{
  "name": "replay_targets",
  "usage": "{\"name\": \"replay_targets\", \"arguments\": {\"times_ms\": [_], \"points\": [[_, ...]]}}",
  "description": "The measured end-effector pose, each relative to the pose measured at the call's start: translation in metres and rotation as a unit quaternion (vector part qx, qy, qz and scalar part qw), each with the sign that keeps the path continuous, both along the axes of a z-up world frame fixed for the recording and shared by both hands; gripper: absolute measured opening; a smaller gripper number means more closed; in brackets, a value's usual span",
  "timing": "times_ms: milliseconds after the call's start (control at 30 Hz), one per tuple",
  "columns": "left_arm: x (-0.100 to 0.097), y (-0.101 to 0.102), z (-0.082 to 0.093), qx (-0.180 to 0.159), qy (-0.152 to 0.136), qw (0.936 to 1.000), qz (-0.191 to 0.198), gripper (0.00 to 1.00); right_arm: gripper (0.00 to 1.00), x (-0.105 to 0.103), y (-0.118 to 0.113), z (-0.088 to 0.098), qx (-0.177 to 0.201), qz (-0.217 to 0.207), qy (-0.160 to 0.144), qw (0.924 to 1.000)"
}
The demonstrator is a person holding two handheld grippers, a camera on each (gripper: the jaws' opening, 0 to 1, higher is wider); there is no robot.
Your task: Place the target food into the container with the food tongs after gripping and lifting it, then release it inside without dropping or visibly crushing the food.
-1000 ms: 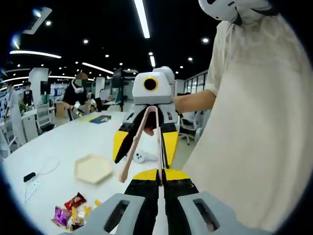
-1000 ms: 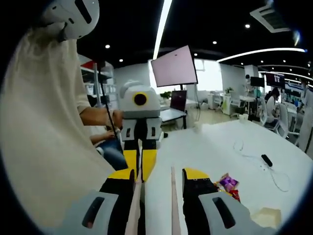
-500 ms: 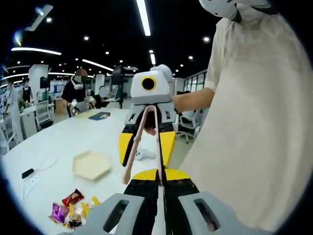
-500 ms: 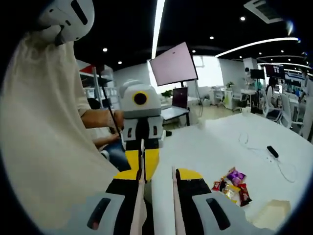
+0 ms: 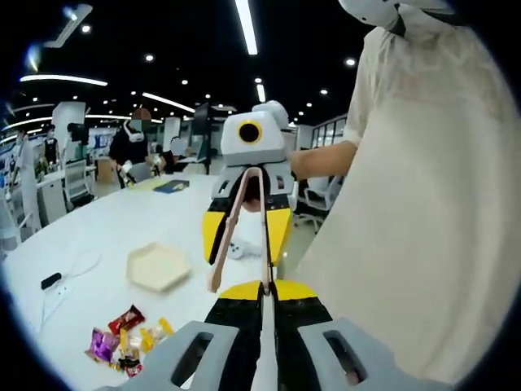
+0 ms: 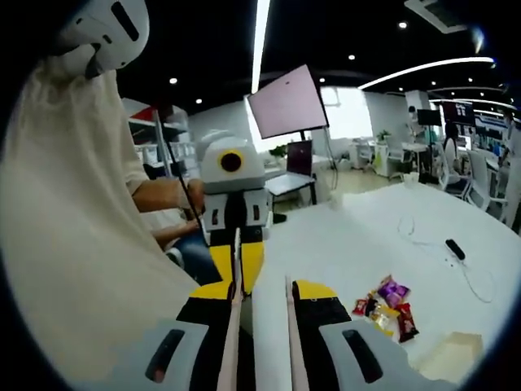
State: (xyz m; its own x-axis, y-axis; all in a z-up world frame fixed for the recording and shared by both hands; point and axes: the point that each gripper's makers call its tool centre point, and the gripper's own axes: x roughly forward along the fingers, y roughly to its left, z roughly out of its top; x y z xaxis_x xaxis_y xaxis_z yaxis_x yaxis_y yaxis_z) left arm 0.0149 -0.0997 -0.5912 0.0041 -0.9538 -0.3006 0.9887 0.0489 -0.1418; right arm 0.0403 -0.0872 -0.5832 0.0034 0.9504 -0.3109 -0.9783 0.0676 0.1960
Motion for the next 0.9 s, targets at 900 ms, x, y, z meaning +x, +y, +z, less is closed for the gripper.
{"name": "replay_targets", "arguments": {"times_ms": [900], "points": [[0.0023, -0.0003, -0.0039, 0.013, -0.023, 0.9993, 0.028, 0.01, 0.28, 0.0008, 0.0002, -0.0042, -0.021, 0.004, 0.007, 0.9997]]}}
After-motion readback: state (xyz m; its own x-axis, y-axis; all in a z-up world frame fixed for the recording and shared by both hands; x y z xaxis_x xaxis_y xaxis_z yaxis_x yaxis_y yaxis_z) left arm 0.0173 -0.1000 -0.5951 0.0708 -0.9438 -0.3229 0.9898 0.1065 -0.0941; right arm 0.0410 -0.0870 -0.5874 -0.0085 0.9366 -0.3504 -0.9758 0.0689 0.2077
